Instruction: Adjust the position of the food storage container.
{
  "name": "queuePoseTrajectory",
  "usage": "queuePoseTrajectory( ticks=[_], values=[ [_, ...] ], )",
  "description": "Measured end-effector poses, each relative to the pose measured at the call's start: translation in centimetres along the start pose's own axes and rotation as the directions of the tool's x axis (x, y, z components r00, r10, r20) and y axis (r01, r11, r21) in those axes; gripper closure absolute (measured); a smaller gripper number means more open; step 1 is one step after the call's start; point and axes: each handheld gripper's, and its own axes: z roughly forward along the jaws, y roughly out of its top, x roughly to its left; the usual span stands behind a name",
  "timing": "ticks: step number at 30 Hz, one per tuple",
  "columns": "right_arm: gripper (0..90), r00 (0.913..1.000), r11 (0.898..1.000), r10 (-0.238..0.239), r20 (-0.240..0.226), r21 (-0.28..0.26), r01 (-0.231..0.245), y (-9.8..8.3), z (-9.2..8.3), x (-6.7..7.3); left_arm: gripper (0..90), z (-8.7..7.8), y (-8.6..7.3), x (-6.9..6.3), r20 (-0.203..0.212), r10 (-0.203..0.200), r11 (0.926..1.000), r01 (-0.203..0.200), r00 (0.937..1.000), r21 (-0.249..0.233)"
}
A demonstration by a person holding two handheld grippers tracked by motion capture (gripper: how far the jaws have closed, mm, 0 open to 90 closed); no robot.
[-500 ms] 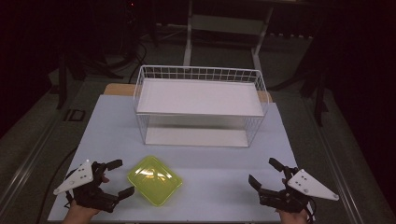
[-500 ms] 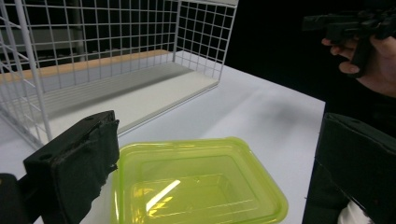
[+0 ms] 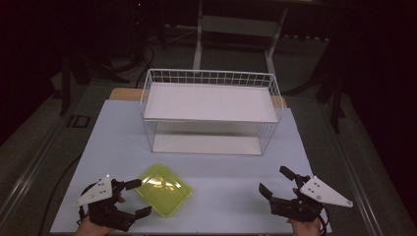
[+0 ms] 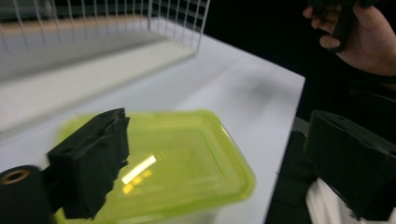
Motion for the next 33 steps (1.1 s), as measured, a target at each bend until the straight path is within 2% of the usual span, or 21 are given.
queuePoseTrajectory(
  ticks=[2,4,6,7,8,10,11,13,14,15,16,18,19,20,22,23,25,27,28,31,33],
  values=[
    [12.5,0.9999,1.0,0.013,-0.001,0.004,-0.013,0.0,0.0,-0.1,20.5,0.2,-0.2,-0.3,-0.003,0.017,0.9993,-0.017,0.9999,0.032],
    [12.5,0.9997,1.0,0.022,-0.007,0.008,-0.022,-0.1,0.1,-0.1,33.2,0.3,-0.3,-0.5,0.012,0.045,0.9974,-0.045,0.9989,0.056],
    [12.5,0.9998,1.0,0.016,-0.011,0.013,-0.016,-0.1,0.2,-0.1,44.7,0.4,-0.4,-0.6,0.034,0.056,0.9951,-0.058,0.9979,0.08],
    [12.5,0.9998,1.0,0.017,-0.014,0.015,-0.017,-0.1,0.3,0.0,49.8,0.5,-0.3,-0.6,0.024,0.064,0.9926,-0.066,0.9977,0.102],
    [12.5,0.9998,1.0,0.016,-0.015,0.016,-0.016,-0.1,0.3,0.0,56.1,0.6,-0.4,-0.6,0.045,0.067,0.9897,-0.073,0.9967,0.123],
    [12.5,0.9997,1.0,0.016,-0.017,0.015,-0.016,-0.1,0.3,0.0,66.8,0.8,-0.5,-0.7,0.048,0.077,0.9833,-0.084,0.9959,0.161],
    [12.5,0.9996,1.0,0.019,-0.019,0.015,-0.018,-0.1,0.3,0.0,72.2,1.0,-0.7,-0.7,0.065,0.078,0.9818,-0.088,0.9949,0.169],
    [12.5,0.9996,1.0,0.019,-0.021,0.015,-0.019,-0.1,0.4,0.0,79.9,1.3,-1.0,-0.6,0.047,0.076,0.9778,-0.083,0.996,0.192],
    [12.6,0.9995,1.0,0.02,-0.023,0.016,-0.02,-0.1,0.4,-0.1,82.2,1.4,-1.2,-0.5,0.058,0.09,0.9761,-0.1,0.9942,0.193],
    [12.5,0.9994,1.0,0.024,-0.026,0.017,-0.023,-0.1,0.5,0.0,88.3,1.6,-1.5,-0.6,0.04,0.122,0.9691,-0.128,0.9917,0.211],
    [12.5,0.9993,1.0,0.023,-0.031,0.021,-0.022,-0.2,0.5,0.0,89.9,1.7,-1.6,-0.6,0.045,0.13,0.9649,-0.137,0.9905,0.224],
    [12.6,0.9991,0.999,0.025,-0.036,0.024,-0.024,-0.2,0.6,0.0,90.0,1.9,-2.0,-0.7,0.056,0.159,0.9611,-0.168,0.9856,0.219],
    [12.5,0.999,0.999,0.023,-0.038,0.024,-0.022,-0.2,0.6,0.0,90.0,2.1,-2.1,-0.8,0.064,0.169,0.956,-0.179,0.9836,0.232],
    [12.5,0.999,0.999,0.022,-0.038,0.025,-0.021,-0.2,0.6,0.1,90.0,2.2,-2.3,-0.9,0.07,0.187,0.9554,-0.198,0.9798,0.219],
    [12.5,0.9988,0.999,0.024,-0.042,0.024,-0.023,-0.1,0.6,0.0,90.0,2.6,-2.4,-1.0,0.08,0.195,0.9514,-0.208,0.9775,0.227],
    [12.5,0.9987,0.999,0.027,-0.042,0.026,-0.026,-0.1,0.6,0.0,90.0,2.8,-2.4,-1.0,0.086,0.195,0.9539,-0.209,0.9771,0.215],
    [12.6,0.9987,0.999,0.027,-0.043,0.027,-0.026,-0.2,0.6,0.0,90.0,3.2,-2.5,-1.0,0.085,0.2,0.9502,-0.215,0.9761,0.226],
    [12.5,0.9984,0.999,0.031,-0.047,0.026,-0.03,-0.2,0.6,-0.1,90.0,3.6,-2.4,-0.9,0.08,0.189,0.9517,-0.203,0.9787,0.231],
    [12.6,0.9983,0.999,0.034,-0.047,0.025,-0.032,-0.2,0.6,-0.1,90.0,3.9,-2.4,-0.9,0.073,0.195,0.9518,-0.206,0.9781,0.227],
    [12.6,0.9981,0.999,0.034,-0.052,0.026,-0.033,-0.2,0.6,-0.2,90.0,4.6,-2.2,-0.8,0.054,0.194,0.955,-0.201,0.9795,0.218],
    [13.1,0.998,0.999,0.034,-0.054,0.027,-0.032,-0.2,0.6,-0.2,90.0,5.2,-2.1,-0.8,0.056,0.186,0.9577,-0.194,0.981,0.213]
  ],
)
